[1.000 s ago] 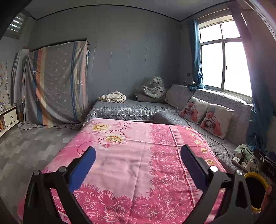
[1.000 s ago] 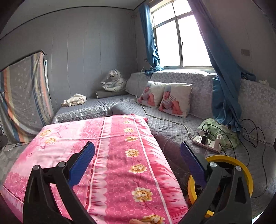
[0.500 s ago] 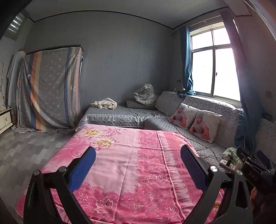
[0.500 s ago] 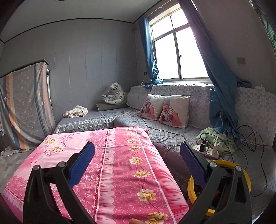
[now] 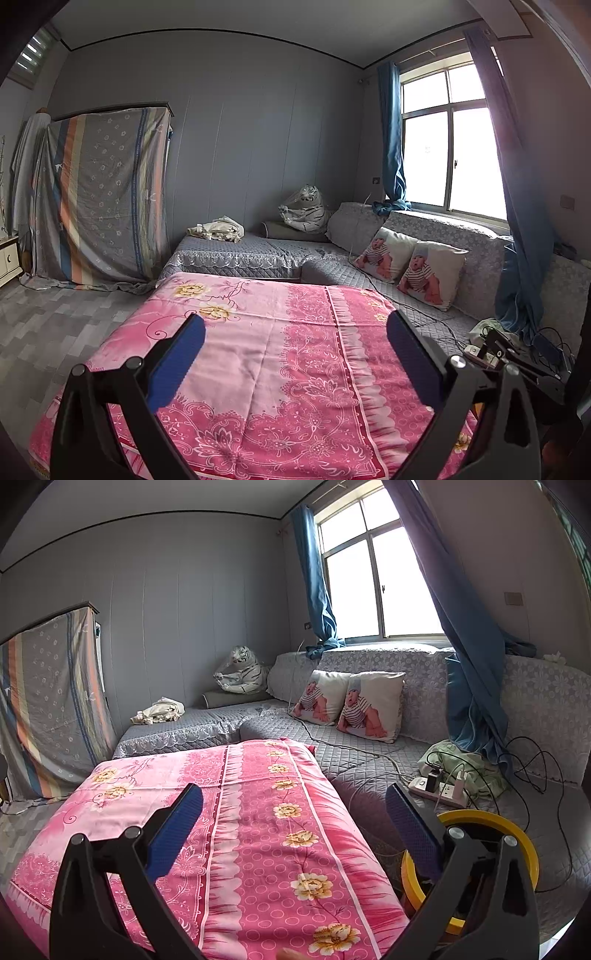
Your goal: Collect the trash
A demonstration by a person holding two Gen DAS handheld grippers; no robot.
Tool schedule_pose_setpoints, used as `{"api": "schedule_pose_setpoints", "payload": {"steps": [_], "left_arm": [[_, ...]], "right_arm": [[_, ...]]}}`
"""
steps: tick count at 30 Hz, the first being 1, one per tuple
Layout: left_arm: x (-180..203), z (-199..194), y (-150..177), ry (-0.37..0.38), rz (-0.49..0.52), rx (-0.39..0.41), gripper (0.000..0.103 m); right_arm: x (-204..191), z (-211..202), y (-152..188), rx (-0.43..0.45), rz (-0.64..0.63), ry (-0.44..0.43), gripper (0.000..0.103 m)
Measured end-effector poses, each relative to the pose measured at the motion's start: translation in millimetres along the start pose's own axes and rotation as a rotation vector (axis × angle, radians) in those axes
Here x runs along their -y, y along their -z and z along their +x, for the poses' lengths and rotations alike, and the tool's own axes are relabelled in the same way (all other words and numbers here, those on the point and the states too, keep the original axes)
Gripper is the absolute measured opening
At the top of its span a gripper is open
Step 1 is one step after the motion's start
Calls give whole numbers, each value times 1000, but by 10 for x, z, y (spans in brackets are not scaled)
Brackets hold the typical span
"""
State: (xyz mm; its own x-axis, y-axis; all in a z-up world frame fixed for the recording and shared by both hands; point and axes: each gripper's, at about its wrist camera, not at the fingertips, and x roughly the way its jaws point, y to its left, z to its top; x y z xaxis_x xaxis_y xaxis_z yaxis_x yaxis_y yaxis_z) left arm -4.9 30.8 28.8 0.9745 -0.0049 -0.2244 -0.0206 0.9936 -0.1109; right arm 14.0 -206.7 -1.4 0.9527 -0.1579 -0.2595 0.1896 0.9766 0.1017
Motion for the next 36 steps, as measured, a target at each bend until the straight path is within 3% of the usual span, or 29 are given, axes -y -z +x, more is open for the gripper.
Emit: {"api": "schedule_pose_setpoints", "payload": {"steps": [36], "left_arm": [[42,143,84,44,-10,-41,95]], "right_arm": [[11,134,86,-51,14,-2,95]]}}
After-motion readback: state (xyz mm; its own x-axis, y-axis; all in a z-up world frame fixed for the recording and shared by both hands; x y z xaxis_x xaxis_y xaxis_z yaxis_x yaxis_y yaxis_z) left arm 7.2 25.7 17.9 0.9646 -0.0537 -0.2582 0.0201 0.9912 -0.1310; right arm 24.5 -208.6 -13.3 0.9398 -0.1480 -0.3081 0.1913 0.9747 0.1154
